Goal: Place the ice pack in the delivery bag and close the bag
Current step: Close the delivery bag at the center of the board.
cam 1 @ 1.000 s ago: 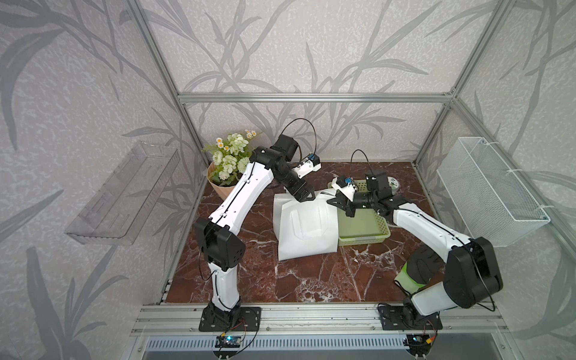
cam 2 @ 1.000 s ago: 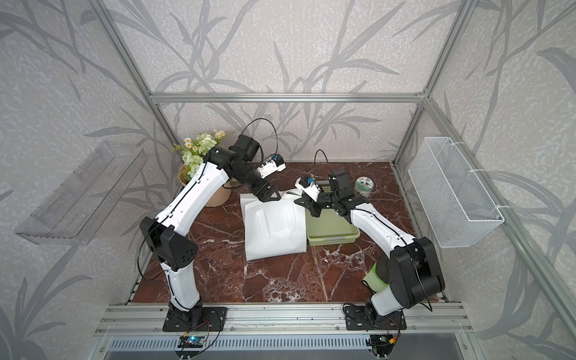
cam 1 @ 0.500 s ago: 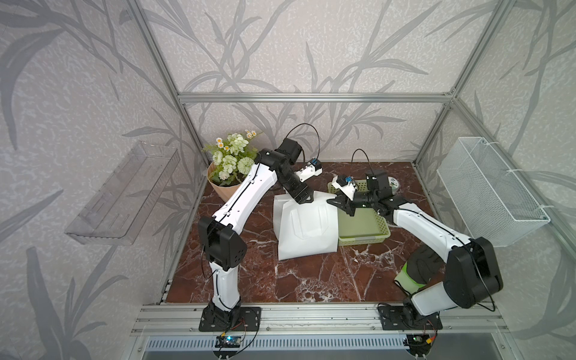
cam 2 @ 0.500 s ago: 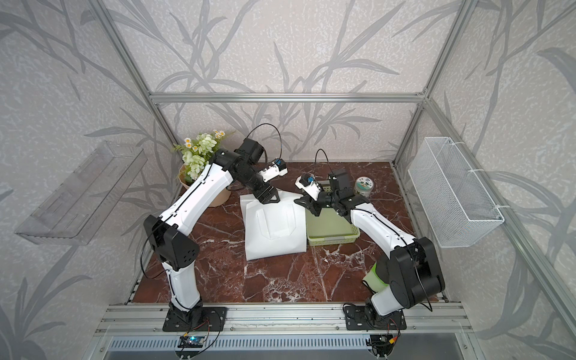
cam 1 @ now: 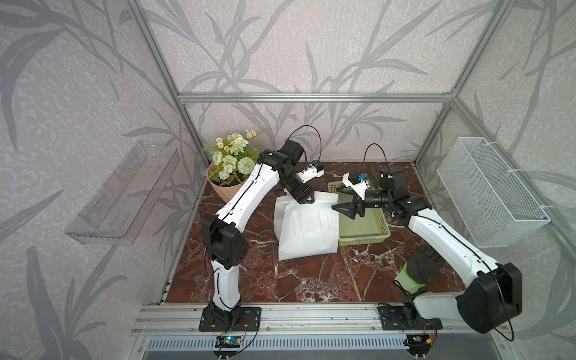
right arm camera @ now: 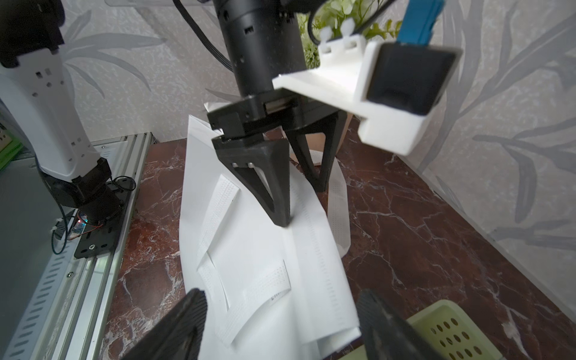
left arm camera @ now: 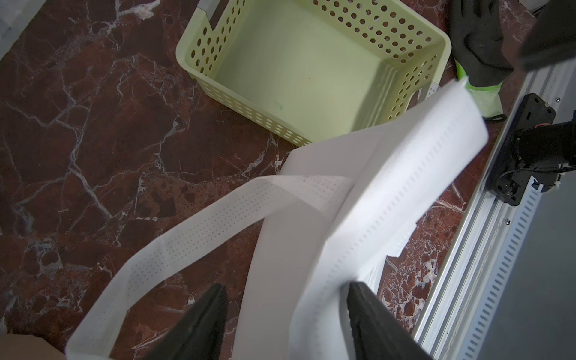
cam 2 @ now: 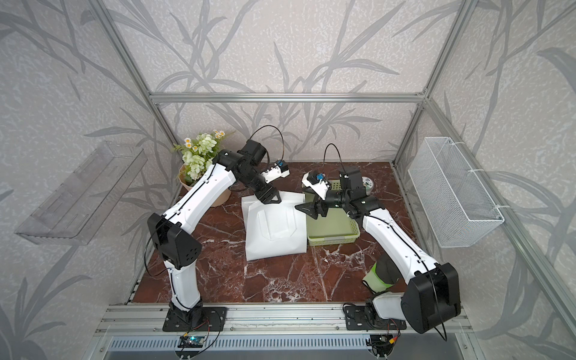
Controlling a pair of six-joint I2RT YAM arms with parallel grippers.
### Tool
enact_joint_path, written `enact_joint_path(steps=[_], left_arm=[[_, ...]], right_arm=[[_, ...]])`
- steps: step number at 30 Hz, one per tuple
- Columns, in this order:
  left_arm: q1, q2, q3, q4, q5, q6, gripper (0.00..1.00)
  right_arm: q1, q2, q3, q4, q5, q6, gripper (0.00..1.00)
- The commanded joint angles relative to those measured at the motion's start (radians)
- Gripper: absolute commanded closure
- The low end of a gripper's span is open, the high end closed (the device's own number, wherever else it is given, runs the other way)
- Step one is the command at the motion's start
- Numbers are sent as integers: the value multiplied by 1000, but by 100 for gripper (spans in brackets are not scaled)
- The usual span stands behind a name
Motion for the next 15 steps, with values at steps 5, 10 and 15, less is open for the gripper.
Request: enact_joint_path(steps=[5, 10, 15], left_arm=[[-8, 18, -15, -23, 0, 11, 35], [-10, 18, -13, -18, -2, 5, 34], [-22, 18, -12, -7, -2, 0, 33]], right_arm=[[-4, 124, 112, -21, 33, 103, 28], [-3, 213, 173, -77, 56, 70, 33], [-7, 249, 168, -112, 77, 20, 38]])
